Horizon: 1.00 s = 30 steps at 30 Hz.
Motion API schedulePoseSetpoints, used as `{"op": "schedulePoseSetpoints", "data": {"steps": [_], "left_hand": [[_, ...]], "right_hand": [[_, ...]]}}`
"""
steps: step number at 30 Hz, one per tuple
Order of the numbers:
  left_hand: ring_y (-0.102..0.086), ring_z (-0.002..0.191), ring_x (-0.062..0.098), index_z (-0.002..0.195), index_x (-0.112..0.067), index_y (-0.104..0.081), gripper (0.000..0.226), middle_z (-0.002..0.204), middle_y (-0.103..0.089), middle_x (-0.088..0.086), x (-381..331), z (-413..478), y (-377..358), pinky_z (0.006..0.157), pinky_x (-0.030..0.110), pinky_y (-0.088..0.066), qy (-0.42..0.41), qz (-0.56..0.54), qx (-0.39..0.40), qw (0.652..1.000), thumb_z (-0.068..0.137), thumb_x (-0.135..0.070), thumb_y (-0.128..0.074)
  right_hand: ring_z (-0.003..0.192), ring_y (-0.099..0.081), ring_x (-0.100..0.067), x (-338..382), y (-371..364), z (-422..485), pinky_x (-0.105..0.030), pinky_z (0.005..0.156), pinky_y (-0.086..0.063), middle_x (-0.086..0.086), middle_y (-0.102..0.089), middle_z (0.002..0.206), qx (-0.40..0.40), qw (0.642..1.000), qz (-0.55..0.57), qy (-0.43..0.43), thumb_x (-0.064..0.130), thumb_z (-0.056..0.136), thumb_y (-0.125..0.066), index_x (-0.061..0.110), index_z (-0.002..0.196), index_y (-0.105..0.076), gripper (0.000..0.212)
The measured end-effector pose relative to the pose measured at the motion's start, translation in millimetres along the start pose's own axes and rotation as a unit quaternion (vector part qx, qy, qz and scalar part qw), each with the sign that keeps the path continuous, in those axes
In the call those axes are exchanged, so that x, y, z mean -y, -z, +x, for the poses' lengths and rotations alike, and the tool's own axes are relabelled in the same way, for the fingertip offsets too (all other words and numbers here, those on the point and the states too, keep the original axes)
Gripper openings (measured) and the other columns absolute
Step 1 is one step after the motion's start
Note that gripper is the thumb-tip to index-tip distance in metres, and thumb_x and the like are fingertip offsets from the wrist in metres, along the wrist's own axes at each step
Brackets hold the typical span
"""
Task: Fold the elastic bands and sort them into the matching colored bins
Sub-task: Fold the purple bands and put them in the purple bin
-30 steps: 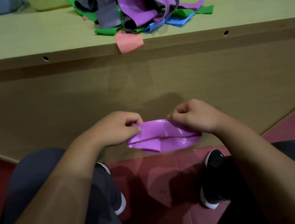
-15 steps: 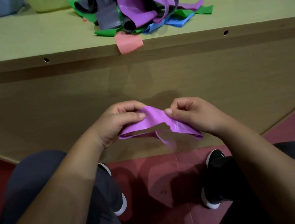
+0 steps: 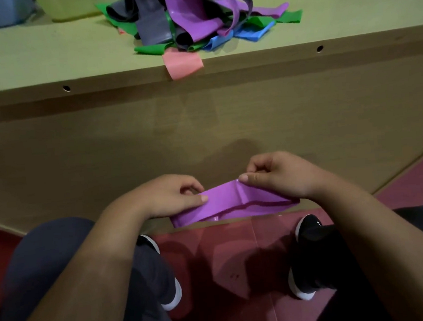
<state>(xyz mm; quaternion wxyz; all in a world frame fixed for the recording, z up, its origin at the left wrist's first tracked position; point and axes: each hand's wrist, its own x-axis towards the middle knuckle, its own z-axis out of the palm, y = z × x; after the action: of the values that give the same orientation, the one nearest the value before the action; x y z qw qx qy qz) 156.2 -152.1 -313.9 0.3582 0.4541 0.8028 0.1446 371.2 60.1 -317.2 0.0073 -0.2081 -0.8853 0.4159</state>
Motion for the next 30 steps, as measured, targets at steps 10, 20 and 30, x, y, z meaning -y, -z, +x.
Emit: {"op": "schedulePoseSetpoints", "data": {"steps": [10, 20, 30], "left_hand": [[-0.070, 0.084, 0.008, 0.107, -0.022, -0.078, 0.012, 0.092, -0.077, -0.002, -30.3, 13.5, -25.8, 0.083, 0.035, -0.059, -0.108, -0.249, -0.111, 0.956, 0.104, -0.027, -0.067], [-0.073, 0.083, 0.016, 0.108, -0.017, -0.083, 0.017, 0.096, -0.080, 0.013, -41.3, 17.5, -29.5, 0.083, 0.036, -0.063, -0.115, -0.301, -0.125, 0.938, 0.094, -0.009, -0.078], [-0.062, 0.067, 0.001, 0.101, -0.029, -0.084, 0.022, 0.077, -0.077, -0.009, -40.9, 19.9, -29.4, 0.067, 0.029, -0.053, -0.118, -0.230, -0.182, 0.949, 0.092, -0.009, -0.077]], "right_hand": [[0.073, -0.048, -0.019, 11.6, -18.2, 3.4, -0.035, 0.067, -0.036, -0.004, -0.061, 0.078, -0.006, 0.969, 0.245, 0.019, 0.037, 0.104, -0.070, 0.012, 0.094, -0.066, 0.027], [0.066, -0.053, -0.013, 11.2, -26.0, 7.7, -0.034, 0.066, -0.042, -0.001, -0.065, 0.072, -0.078, 0.972, 0.220, 0.002, 0.033, 0.102, -0.072, 0.012, 0.091, -0.070, 0.024], [0.067, -0.064, -0.002, 11.1, -29.6, 10.6, -0.027, 0.068, -0.048, 0.008, -0.077, 0.080, -0.090, 0.990, 0.112, -0.012, 0.039, 0.097, -0.077, 0.024, 0.096, -0.069, 0.017]]}}
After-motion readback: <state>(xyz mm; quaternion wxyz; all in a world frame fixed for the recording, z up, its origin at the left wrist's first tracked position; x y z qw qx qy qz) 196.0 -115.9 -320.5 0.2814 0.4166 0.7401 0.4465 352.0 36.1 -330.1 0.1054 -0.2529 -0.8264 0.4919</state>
